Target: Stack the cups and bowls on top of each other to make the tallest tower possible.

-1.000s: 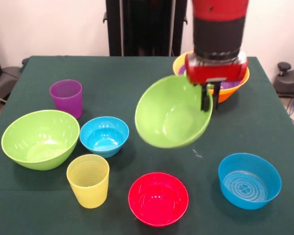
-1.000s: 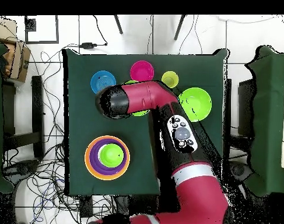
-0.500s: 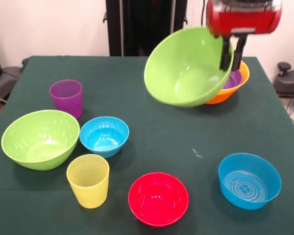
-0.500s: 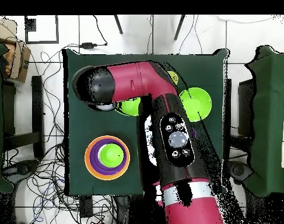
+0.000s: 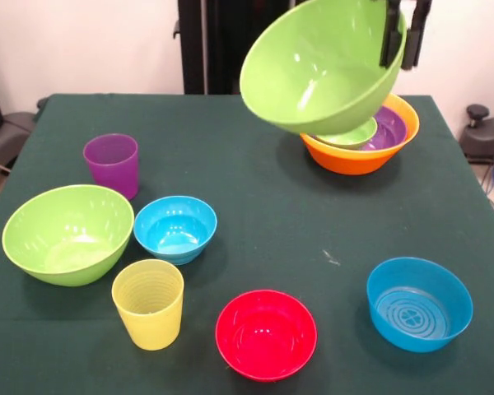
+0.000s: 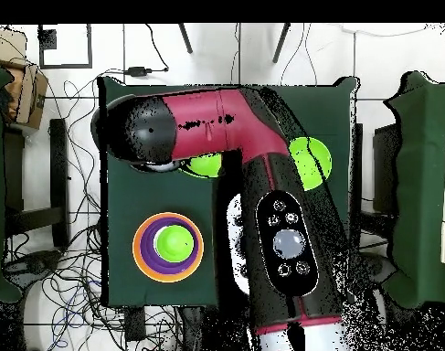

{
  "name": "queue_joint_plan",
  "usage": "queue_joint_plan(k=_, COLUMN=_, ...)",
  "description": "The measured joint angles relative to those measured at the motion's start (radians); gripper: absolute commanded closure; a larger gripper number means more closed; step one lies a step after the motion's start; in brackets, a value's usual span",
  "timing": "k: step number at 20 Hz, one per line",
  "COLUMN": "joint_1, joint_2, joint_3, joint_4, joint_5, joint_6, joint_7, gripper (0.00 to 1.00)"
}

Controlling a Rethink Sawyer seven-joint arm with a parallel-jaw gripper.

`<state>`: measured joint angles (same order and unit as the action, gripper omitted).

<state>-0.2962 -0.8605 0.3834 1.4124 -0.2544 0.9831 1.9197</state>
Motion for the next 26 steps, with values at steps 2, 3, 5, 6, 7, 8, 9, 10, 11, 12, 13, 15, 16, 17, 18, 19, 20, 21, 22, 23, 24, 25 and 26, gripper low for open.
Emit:
queue_joint_plan(k=2, joint_1=-0.005, joint_2=-0.019, joint_3=0.000, joint_4=0.016, joint_5=0.008, joint_6=0.000, joint_7=0.000, gripper=1.00)
queue_joint_plan(k=3, joint_1=-0.008, joint_2=-0.029, joint_3=0.000, joint_4=0.028, joint_5=0.012, joint_6=0.000, joint_7=0.000, gripper=1.00)
queue_joint_plan(k=5, joint_1=-0.017, joint_2=-0.052, joint_3=0.000, joint_4=0.066, joint_5=0.021, joint_6=-0.005, joint_7=0.000, gripper=1.00)
queue_joint_plan(k=6, joint_1=-0.020, joint_2=-0.060, joint_3=0.000, joint_4=0.083, joint_5=0.023, joint_6=-0.010, joint_7=0.000, gripper=1.00)
queue_joint_plan(k=7, joint_1=-0.022, joint_2=-0.066, joint_3=0.000, joint_4=0.099, joint_5=0.024, joint_6=-0.016, joint_7=0.000, gripper=1.00)
queue_joint_plan(k=8, joint_1=-0.024, joint_2=-0.072, joint_3=0.000, joint_4=0.115, joint_5=0.025, joint_6=-0.022, joint_7=0.000, gripper=1.00)
queue_joint_plan(k=9, joint_1=-0.027, joint_2=-0.078, joint_3=0.000, joint_4=0.136, joint_5=0.026, joint_6=-0.032, joint_7=0.000, gripper=1.00)
queue_joint_plan(k=10, joint_1=-0.029, joint_2=-0.083, joint_3=0.000, joint_4=0.153, joint_5=0.028, joint_6=-0.042, joint_7=0.000, gripper=1.00)
queue_joint_plan(k=11, joint_1=-0.031, joint_2=-0.088, joint_3=0.000, joint_4=0.170, joint_5=0.029, joint_6=-0.052, joint_7=0.000, gripper=1.00)
queue_joint_plan(k=12, joint_1=-0.036, joint_2=-0.099, joint_3=0.000, joint_4=0.212, joint_5=0.033, joint_6=-0.079, joint_7=0.000, gripper=1.00)
queue_joint_plan(k=13, joint_1=-0.038, joint_2=-0.101, joint_3=0.000, joint_4=0.224, joint_5=0.034, joint_6=-0.086, joint_7=0.000, gripper=1.00)
queue_joint_plan(k=15, joint_1=-0.042, joint_2=-0.108, joint_3=0.000, joint_4=0.262, joint_5=0.040, joint_6=-0.110, joint_7=0.000, gripper=1.00)
queue_joint_plan(k=16, joint_1=-0.043, joint_2=-0.110, joint_3=0.000, joint_4=0.273, joint_5=0.041, joint_6=-0.116, joint_7=0.000, gripper=1.00)
queue_joint_plan(k=17, joint_1=-0.045, joint_2=-0.115, joint_3=0.000, joint_4=0.295, joint_5=0.043, joint_6=-0.129, joint_7=0.000, gripper=1.00)
queue_joint_plan(k=18, joint_1=-0.046, joint_2=-0.118, joint_3=-0.001, joint_4=0.309, joint_5=0.045, joint_6=-0.137, joint_7=0.000, gripper=1.00)
queue_joint_plan(k=19, joint_1=-0.048, joint_2=-0.122, joint_3=-0.001, joint_4=0.329, joint_5=0.047, joint_6=-0.151, joint_7=0.000, gripper=1.00)
queue_joint_plan(k=20, joint_1=-0.049, joint_2=-0.124, joint_3=-0.001, joint_4=0.346, joint_5=0.048, joint_6=-0.162, joint_7=0.000, gripper=1.00)
queue_joint_plan(k=21, joint_1=-0.050, joint_2=-0.127, joint_3=-0.001, joint_4=0.365, joint_5=0.048, joint_6=-0.175, joint_7=0.000, gripper=1.00)
queue_joint_plan(k=22, joint_1=-0.050, joint_2=-0.130, joint_3=-0.002, joint_4=0.380, joint_5=0.048, joint_6=-0.185, joint_7=0.000, gripper=1.00)
queue_joint_plan(k=23, joint_1=-0.050, joint_2=-0.132, joint_3=-0.002, joint_4=0.391, joint_5=0.048, joint_6=-0.193, joint_7=0.000, gripper=1.00)
queue_joint_plan(k=24, joint_1=-0.050, joint_2=-0.136, joint_3=-0.002, joint_4=0.406, joint_5=0.048, joint_6=-0.201, joint_7=0.000, gripper=1.00)
queue_joint_plan(k=25, joint_1=-0.050, joint_2=-0.141, joint_3=-0.003, joint_4=0.422, joint_5=0.048, joint_6=-0.210, joint_7=0.000, gripper=1.00)
queue_joint_plan(k=26, joint_1=-0.050, joint_2=-0.143, joint_3=-0.003, joint_4=0.431, joint_5=0.048, joint_6=-0.215, joint_7=0.000, gripper=1.00)
